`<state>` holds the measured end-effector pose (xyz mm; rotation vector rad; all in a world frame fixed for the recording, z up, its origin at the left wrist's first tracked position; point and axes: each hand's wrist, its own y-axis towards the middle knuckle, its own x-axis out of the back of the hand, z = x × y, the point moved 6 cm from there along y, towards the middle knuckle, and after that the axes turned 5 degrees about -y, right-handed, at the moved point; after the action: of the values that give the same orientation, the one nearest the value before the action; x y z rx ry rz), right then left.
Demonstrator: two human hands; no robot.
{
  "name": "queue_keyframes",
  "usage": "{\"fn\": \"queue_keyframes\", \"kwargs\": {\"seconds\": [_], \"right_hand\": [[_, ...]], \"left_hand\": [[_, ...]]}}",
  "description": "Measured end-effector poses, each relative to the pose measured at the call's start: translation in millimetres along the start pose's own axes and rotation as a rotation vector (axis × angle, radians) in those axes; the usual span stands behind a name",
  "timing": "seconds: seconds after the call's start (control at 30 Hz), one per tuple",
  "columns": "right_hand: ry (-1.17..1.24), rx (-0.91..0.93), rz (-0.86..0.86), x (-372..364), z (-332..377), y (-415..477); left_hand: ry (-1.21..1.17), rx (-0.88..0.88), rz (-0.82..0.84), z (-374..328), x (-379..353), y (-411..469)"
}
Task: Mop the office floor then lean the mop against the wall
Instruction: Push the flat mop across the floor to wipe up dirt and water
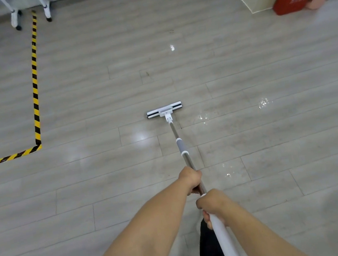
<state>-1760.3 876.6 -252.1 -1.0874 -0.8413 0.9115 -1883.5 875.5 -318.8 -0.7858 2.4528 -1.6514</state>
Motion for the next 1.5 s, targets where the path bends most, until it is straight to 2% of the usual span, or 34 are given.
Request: {"fn": "queue_keyframes", "kwargs": {"seconds": [0.47,0.67,1.03,1.17,1.5], "right_hand": [[-0.019,0.041,0.046,97,289,83],[-0.012,0.044,0.063,95,418,127],[-0.033,0.059,0.033,97,686,189],[-0.018,0.045,0.021,99,778,208],[0.008,0.038,0.046,137,978,281]], "left_hand": [[-0.124,0.001,-0.061,-246,114,130],[-0.148,0.017,-0.097,-326,193,205],[-0.121,-0.004,-0.037,-512,363,329],[-0.081,-0.027,-0.075,-573,422,364],[-0.036,-0.048,-0.075,-737,519,471]]}}
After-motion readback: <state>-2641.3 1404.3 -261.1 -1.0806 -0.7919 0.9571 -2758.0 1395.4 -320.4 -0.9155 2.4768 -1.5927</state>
